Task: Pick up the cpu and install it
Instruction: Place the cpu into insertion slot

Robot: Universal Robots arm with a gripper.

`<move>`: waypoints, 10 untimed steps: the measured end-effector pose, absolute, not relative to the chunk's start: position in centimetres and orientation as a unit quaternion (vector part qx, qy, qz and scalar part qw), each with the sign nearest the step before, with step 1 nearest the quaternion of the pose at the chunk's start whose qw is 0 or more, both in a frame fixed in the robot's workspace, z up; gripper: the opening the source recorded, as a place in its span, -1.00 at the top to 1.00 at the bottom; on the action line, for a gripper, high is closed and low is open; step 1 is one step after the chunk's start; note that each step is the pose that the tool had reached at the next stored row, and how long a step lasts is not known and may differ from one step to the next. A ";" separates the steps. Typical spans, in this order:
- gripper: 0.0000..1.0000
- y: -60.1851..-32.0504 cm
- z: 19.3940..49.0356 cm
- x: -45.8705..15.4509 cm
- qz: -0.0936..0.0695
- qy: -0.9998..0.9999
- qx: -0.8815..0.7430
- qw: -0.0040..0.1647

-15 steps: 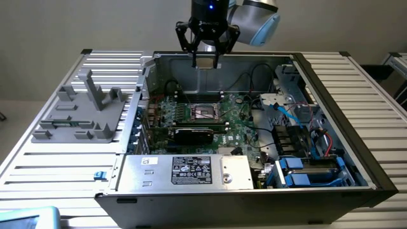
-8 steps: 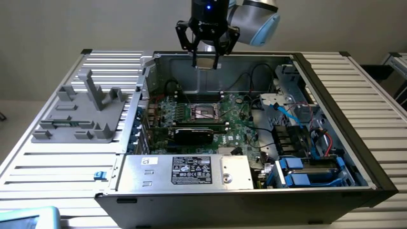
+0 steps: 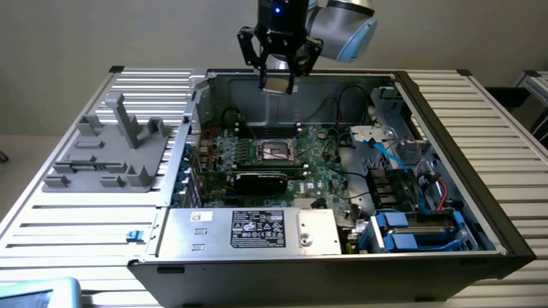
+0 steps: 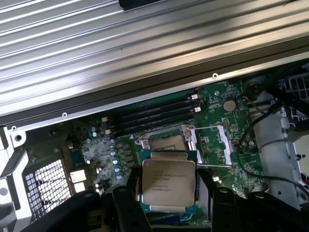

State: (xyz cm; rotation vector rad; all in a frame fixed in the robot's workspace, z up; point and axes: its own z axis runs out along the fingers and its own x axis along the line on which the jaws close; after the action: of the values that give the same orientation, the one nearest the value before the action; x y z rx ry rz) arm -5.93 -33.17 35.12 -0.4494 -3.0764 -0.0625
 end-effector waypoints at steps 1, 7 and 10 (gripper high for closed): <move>-0.11 -33.2 35.1 -5.9 -0.020 -0.988 -0.152 0.016; -0.11 -33.2 35.0 -5.9 -0.021 -0.980 -0.200 0.015; -0.11 -33.2 35.0 -5.9 -0.021 -0.975 -0.223 0.014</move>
State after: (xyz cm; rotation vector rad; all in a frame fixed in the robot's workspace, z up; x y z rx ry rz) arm -5.93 -33.17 34.95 -0.6935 -3.0340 -0.0663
